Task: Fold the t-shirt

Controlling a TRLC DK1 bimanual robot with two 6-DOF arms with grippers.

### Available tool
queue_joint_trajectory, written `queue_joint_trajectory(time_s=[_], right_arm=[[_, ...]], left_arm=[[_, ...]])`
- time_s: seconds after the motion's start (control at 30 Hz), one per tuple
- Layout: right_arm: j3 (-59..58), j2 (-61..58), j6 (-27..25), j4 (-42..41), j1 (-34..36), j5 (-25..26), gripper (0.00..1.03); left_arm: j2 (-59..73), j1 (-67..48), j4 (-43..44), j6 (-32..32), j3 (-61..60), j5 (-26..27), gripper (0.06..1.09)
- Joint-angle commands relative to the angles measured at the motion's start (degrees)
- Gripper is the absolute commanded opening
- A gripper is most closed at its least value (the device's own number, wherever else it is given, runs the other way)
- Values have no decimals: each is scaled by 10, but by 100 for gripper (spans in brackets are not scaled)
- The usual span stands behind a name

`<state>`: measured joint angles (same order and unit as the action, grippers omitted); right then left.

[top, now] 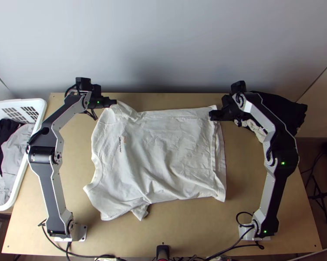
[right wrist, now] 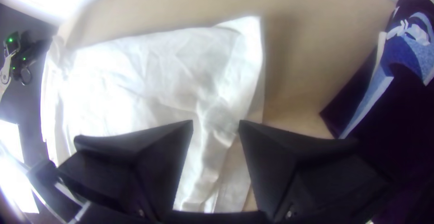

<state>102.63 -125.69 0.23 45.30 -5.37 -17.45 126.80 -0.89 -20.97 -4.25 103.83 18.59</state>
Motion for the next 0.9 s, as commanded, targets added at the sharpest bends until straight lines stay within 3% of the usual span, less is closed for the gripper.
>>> queue_joint_trajectory(time_s=[0.0,0.17,0.87], right_arm=[[-1,0,4,7,-9,-3,34],[8,-1,4,7,-9,-3,3],[243,-85,30,7,4,-2,3]], left_arm=[[-4,2,-2,4,1,1,9],[-9,4,-6,4,1,1,9],[-15,32,-14,-3,18,1,9]])
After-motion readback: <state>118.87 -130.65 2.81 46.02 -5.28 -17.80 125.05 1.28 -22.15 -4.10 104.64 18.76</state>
